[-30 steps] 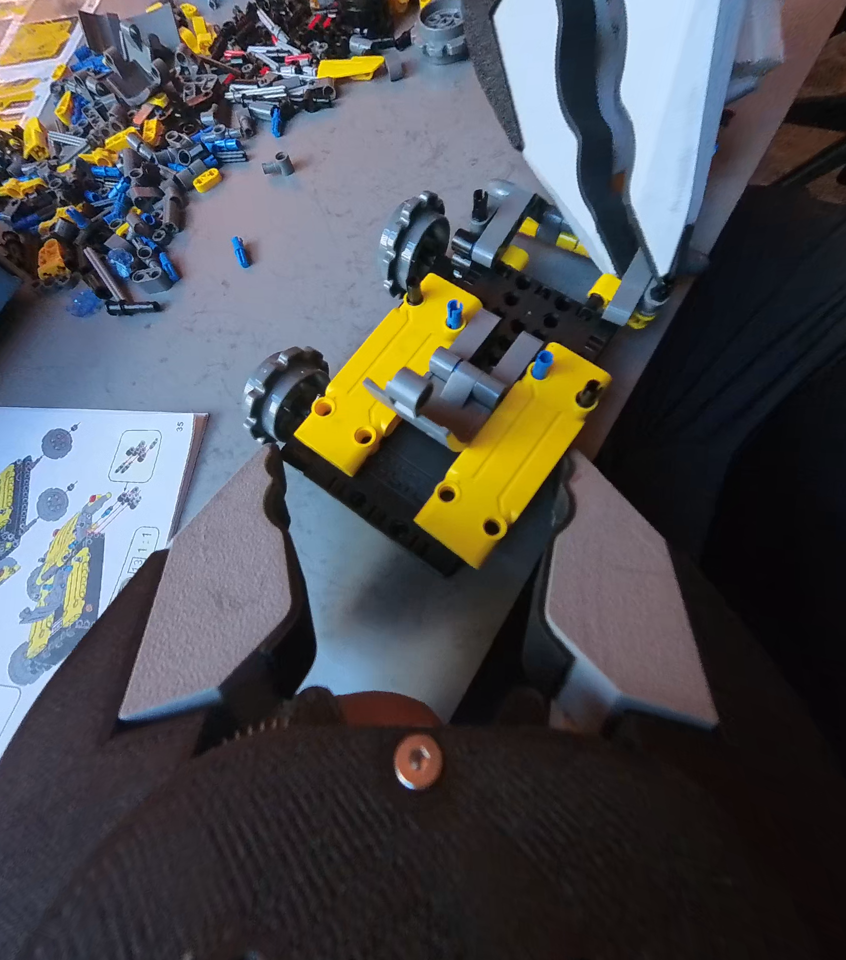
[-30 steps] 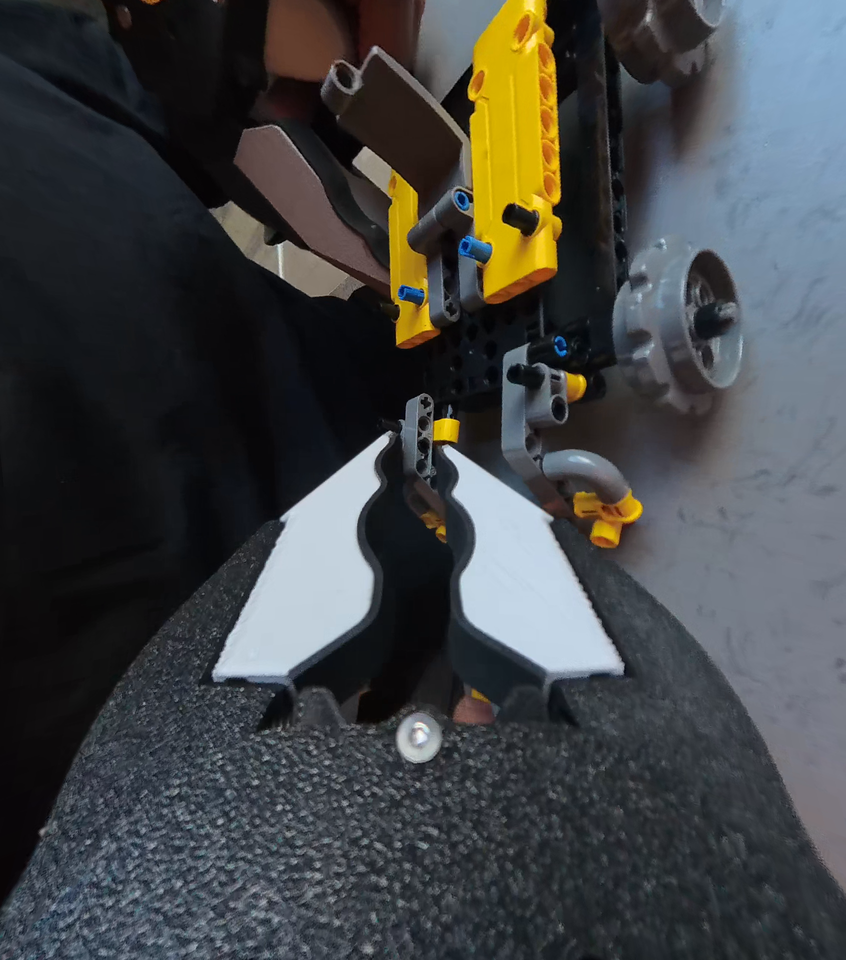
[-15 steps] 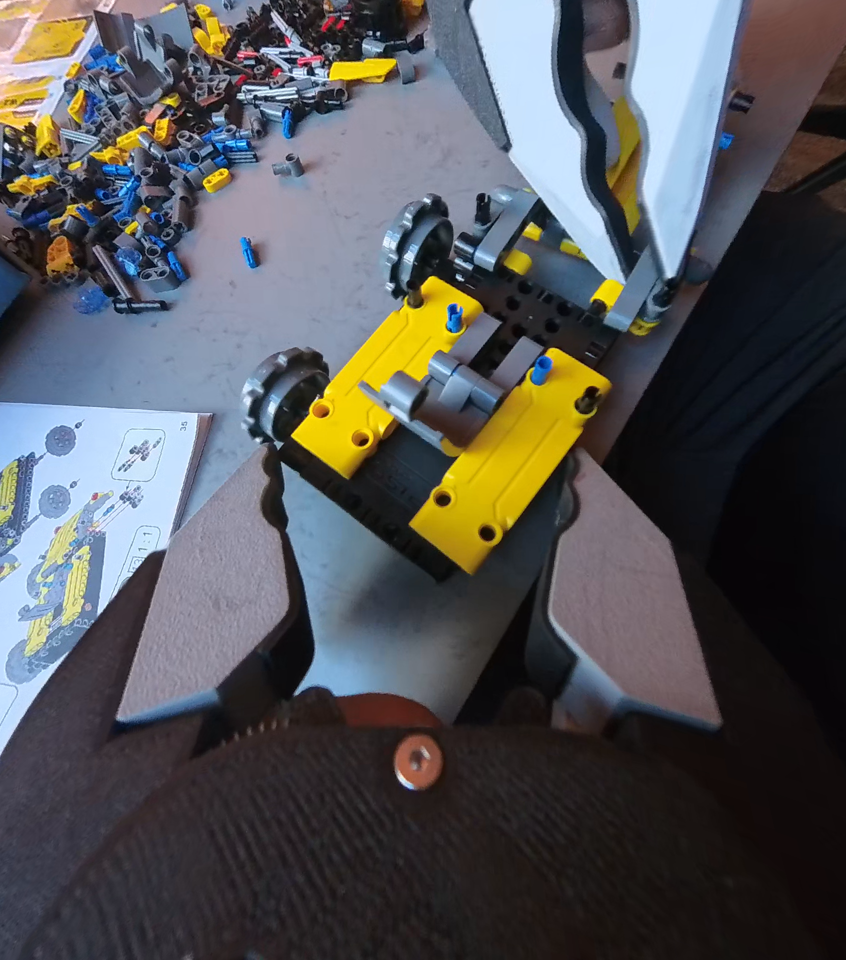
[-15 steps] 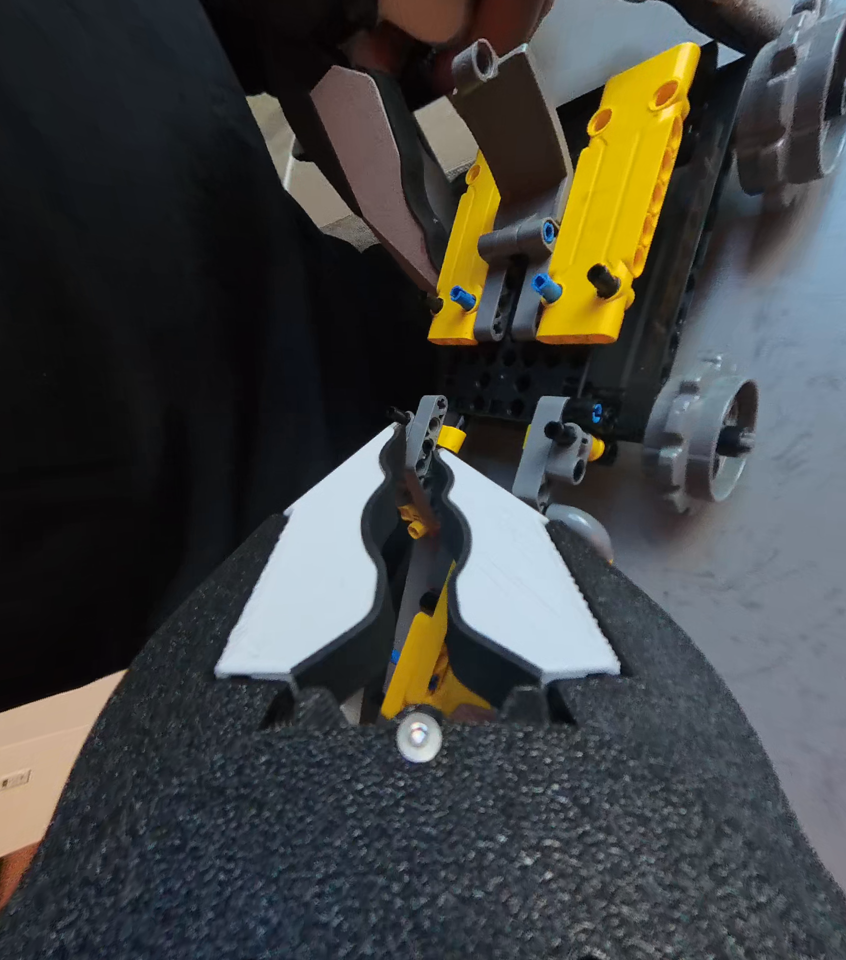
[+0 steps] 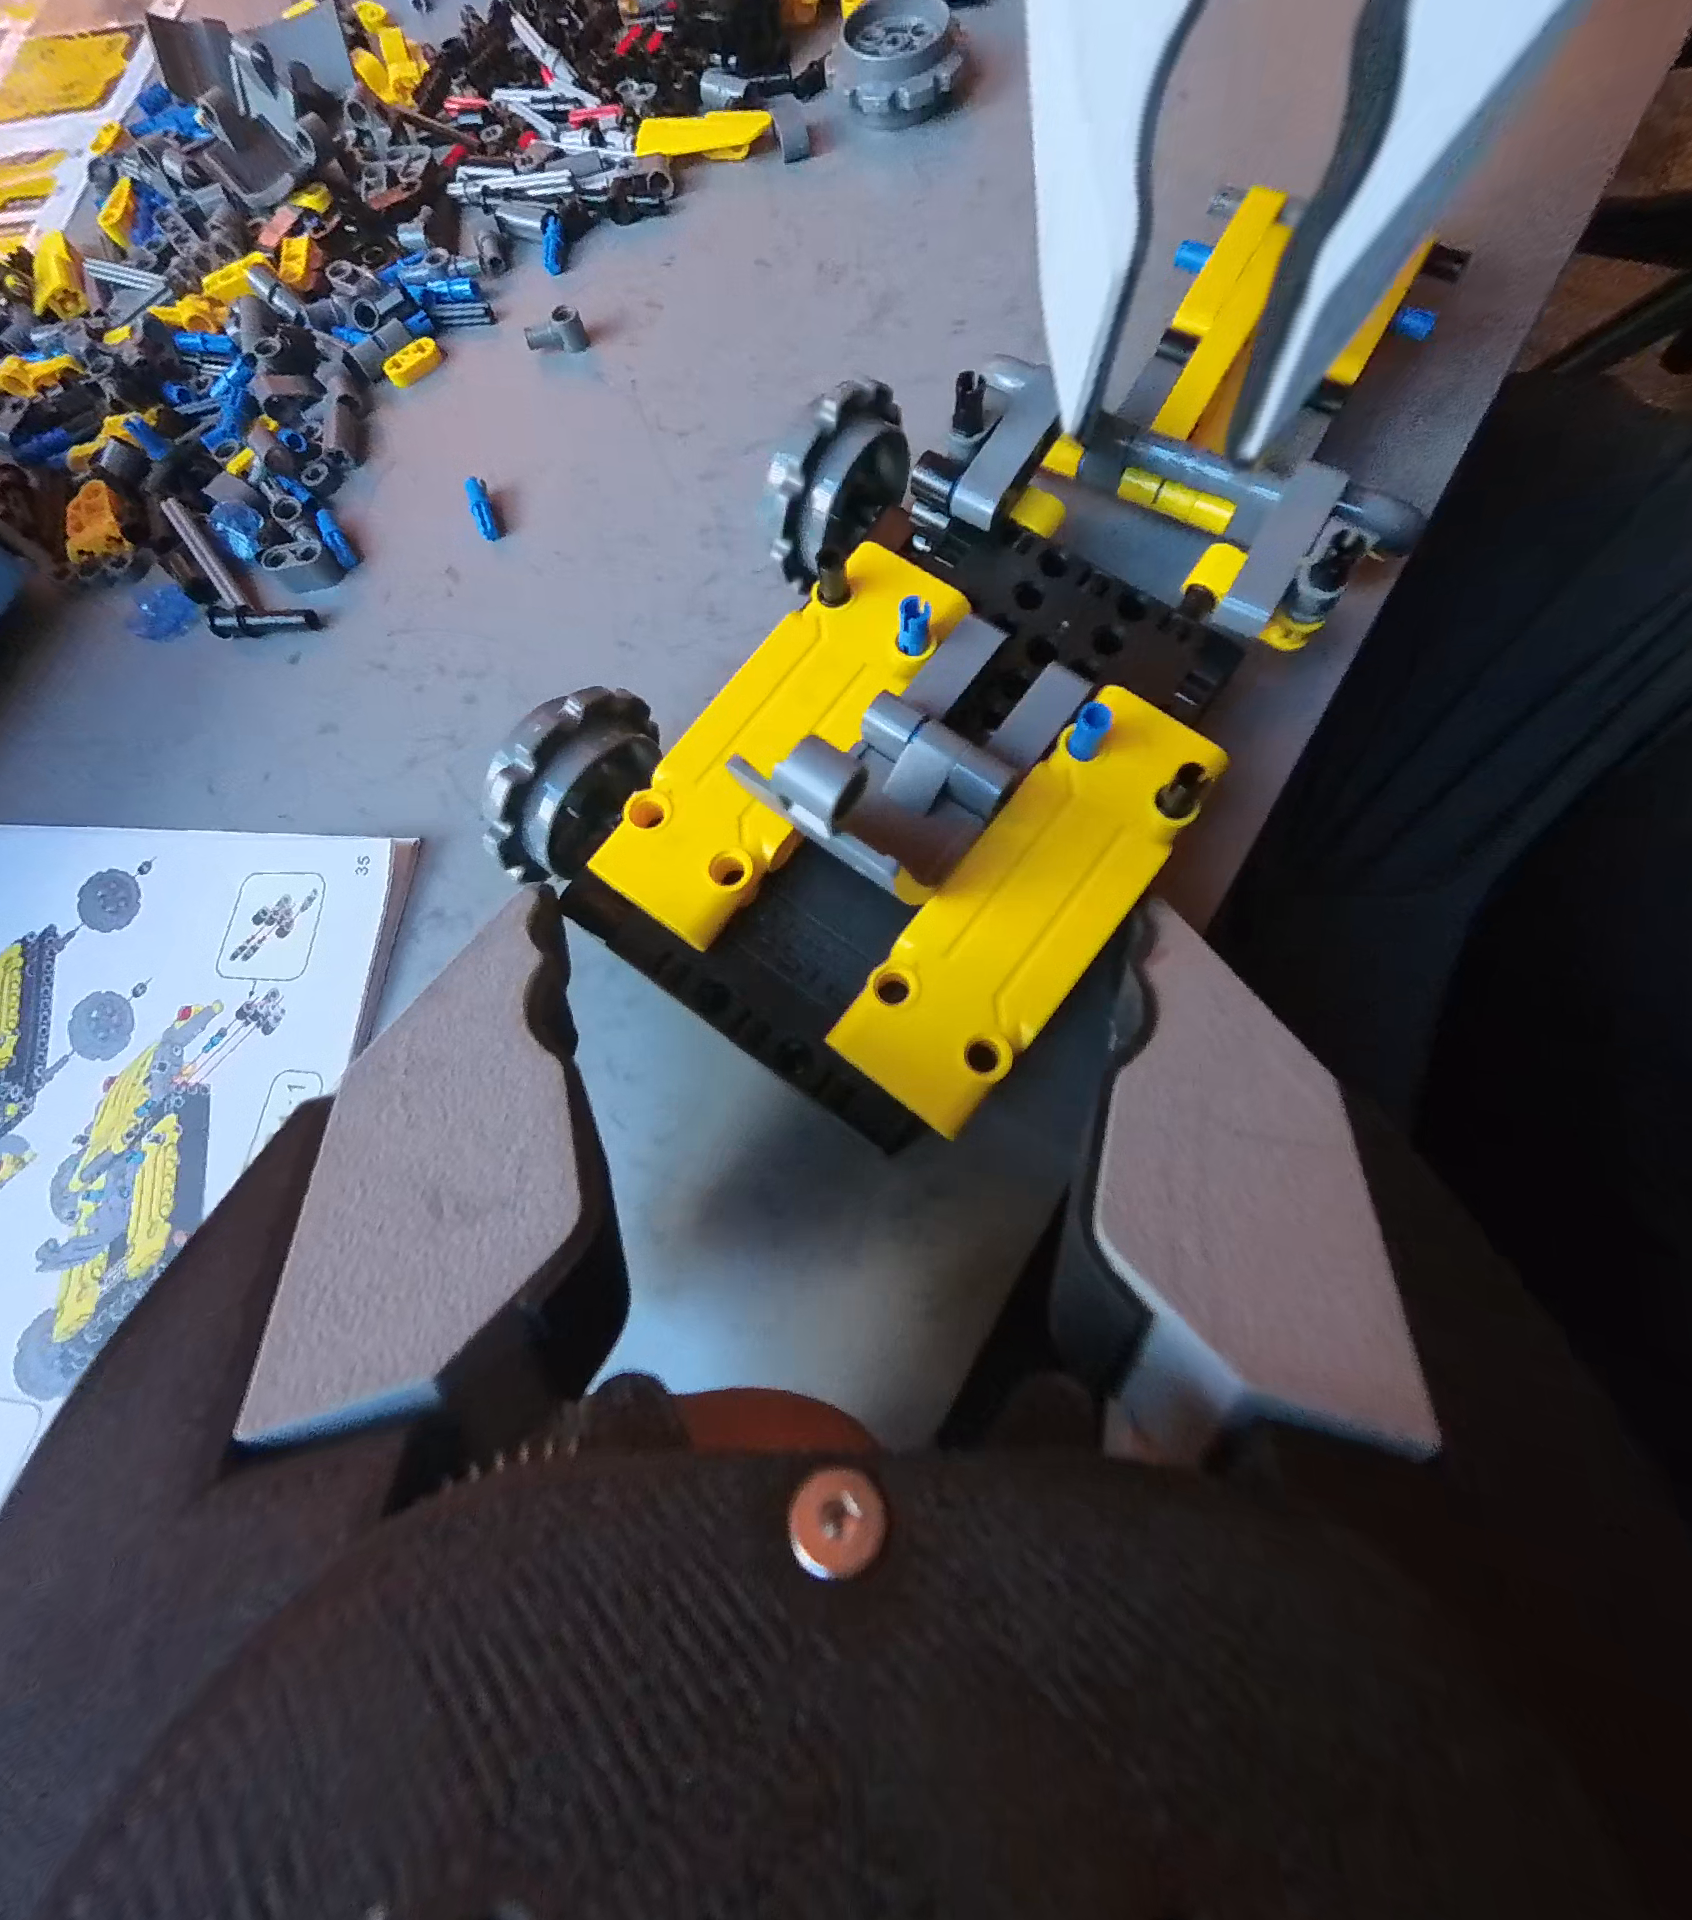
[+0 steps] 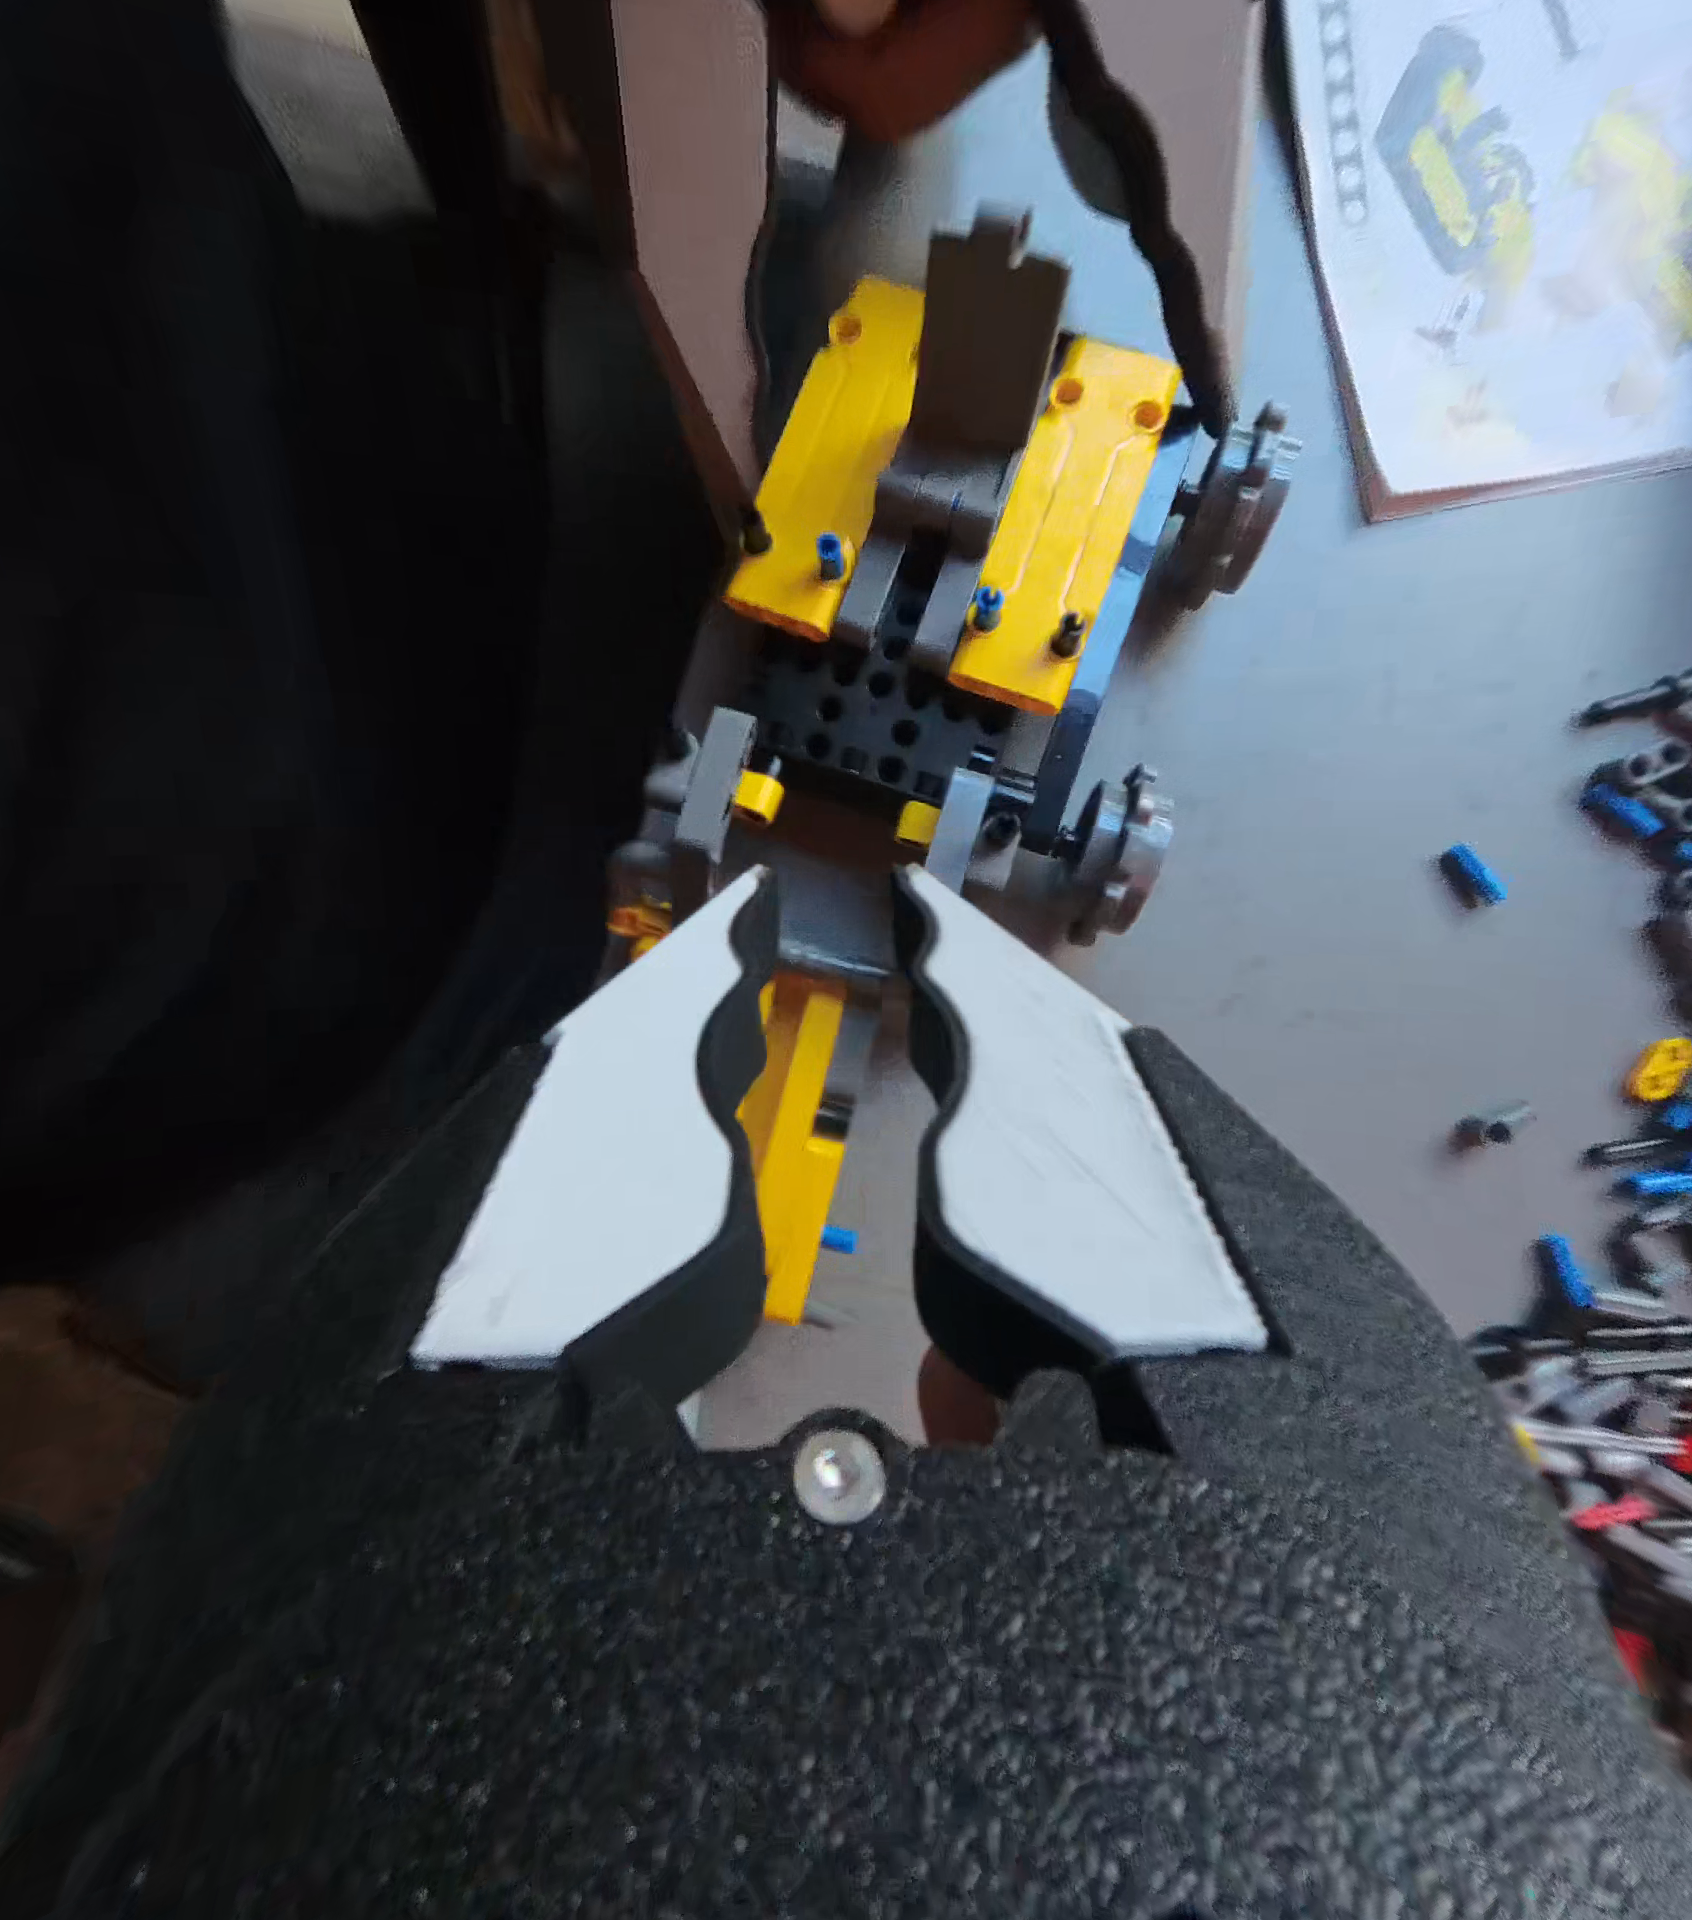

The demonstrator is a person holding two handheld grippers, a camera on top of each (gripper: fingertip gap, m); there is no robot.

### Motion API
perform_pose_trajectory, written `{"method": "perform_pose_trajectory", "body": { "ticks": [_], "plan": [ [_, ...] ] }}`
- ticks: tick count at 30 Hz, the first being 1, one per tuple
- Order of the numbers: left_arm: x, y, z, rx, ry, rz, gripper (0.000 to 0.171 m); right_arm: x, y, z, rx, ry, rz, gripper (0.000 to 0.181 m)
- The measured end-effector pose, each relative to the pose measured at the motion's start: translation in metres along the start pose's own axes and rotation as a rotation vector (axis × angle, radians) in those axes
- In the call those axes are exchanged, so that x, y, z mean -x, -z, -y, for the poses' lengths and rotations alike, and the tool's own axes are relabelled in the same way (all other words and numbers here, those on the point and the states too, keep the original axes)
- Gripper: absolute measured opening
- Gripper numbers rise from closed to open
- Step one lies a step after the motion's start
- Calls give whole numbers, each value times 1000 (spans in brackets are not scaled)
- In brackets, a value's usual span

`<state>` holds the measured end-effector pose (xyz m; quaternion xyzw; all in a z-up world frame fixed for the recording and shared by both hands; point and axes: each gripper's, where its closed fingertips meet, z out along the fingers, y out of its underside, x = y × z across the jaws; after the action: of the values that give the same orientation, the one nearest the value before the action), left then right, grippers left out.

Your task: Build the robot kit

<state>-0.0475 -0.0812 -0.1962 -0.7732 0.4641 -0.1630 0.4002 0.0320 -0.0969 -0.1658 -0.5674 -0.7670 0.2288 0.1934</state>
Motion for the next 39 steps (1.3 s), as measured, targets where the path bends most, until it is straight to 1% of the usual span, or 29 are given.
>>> {"method": "perform_pose_trajectory", "body": {
  "ticks": [1, 2, 4, 6, 9, 12, 15, 17, 18, 22, 27, 29, 33, 35, 39],
  "plan": [
    [0, 0, 0, 1, -2, -4, 102, 1, -3, 1, 18, 61, -18, 20],
    [0, 0, 0, 3, -3, -10, 102, 1, -5, 3, 33, 127, -33, 24],
    [0, 0, -1, 5, -6, -16, 102, -2, -9, 4, 88, 266, -78, 22],
    [0, 0, -1, 8, -8, -27, 103, 0, -11, 6, 124, 385, -89, 21],
    [0, 0, -1, 12, -7, -36, 103, 4, -15, 11, 122, 494, -82, 27],
    [0, 0, -2, 13, -2, -35, 103, 4, -21, 9, 134, 561, -80, 25],
    [0, -1, -2, 19, 13, -39, 103, 4, -22, 8, 123, 588, -84, 22],
    [0, -1, -3, 24, 21, -44, 103, 5, -18, 8, 108, 590, -76, 15],
    [0, -1, -3, 25, 22, -44, 103, 6, -16, 9, 94, 579, -61, 14],
    [0, -1, -3, 25, 25, -44, 103, 6, -21, 7, 99, 586, -29, 20],
    [1, -1, -3, 25, 27, -44, 103, 7, -17, 9, 79, 598, 6, 18],
    [0, -1, -3, 26, 27, -46, 103, 9, -15, 11, 62, 580, 40, 18],
    [-1, -1, -3, 24, 25, -52, 103, 12, -19, 13, 31, 543, 102, 16],
    [-1, -1, -3, 25, 27, -52, 103, 12, -20, 14, 21, 527, 114, 19],
    [-2, -2, -2, 23, 26, -54, 103, 16, -20, 12, 5, 517, 123, 15]
  ]
}}
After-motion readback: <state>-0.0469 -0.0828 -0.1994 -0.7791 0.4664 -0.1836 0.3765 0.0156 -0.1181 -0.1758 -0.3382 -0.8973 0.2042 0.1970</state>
